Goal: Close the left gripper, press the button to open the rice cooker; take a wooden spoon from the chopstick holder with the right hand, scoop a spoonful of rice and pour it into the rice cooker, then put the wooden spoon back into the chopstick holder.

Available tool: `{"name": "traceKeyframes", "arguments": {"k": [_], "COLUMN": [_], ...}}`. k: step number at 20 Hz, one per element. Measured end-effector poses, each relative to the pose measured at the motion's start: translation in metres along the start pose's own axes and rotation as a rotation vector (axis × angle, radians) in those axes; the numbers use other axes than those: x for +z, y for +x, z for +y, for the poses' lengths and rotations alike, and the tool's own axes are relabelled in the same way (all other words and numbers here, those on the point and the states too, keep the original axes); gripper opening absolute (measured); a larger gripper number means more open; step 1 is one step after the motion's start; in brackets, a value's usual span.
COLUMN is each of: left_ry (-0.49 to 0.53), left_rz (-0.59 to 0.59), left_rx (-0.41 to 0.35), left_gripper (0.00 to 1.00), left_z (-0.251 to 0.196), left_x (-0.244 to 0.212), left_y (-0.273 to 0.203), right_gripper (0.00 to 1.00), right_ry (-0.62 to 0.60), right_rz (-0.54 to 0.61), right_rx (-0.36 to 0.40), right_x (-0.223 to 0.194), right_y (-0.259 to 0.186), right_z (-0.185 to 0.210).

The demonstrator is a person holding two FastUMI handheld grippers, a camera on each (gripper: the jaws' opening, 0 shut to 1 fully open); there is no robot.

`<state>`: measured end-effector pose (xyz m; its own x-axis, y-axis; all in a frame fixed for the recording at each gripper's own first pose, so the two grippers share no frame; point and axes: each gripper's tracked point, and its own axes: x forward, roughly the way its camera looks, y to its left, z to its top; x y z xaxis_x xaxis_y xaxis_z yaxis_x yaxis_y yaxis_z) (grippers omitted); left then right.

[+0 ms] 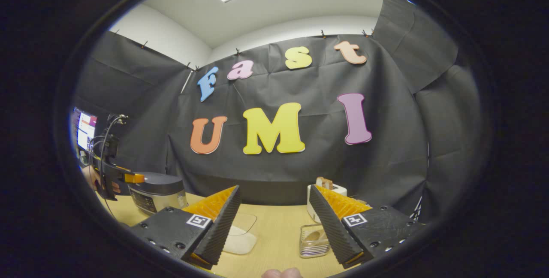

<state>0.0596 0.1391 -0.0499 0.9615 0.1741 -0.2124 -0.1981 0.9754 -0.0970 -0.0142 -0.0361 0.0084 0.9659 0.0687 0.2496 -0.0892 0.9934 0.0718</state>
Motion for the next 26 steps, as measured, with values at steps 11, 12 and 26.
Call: {"name": "traceKeyframes", "arguments": {"k": [11,12,26], "left_ry": [0.058,0.049,0.084], "left_rz": [-0.298,-0.304,-0.322], "left_rx": [-0.194,-0.204,-0.24], "left_gripper": [0.98,0.99,0.99], "left_z": [-0.133,-0.139,-0.152], "left_x": [0.072,0.067,0.031], "left_y": [-0.14,-0.148,-0.203], "right_gripper": [0.92,0.95,0.92], "right_ry": [-0.014,-0.02,-0.025], "right_rz": [-0.031,-0.033,0.007], "right_rx": [-0.031,-0.042,-0.041], "right_x": [0.033,0.035,0.036], "right_y": [-0.036,-0.04,-0.06], "right_z": [0.01,0.01,0.045]}}
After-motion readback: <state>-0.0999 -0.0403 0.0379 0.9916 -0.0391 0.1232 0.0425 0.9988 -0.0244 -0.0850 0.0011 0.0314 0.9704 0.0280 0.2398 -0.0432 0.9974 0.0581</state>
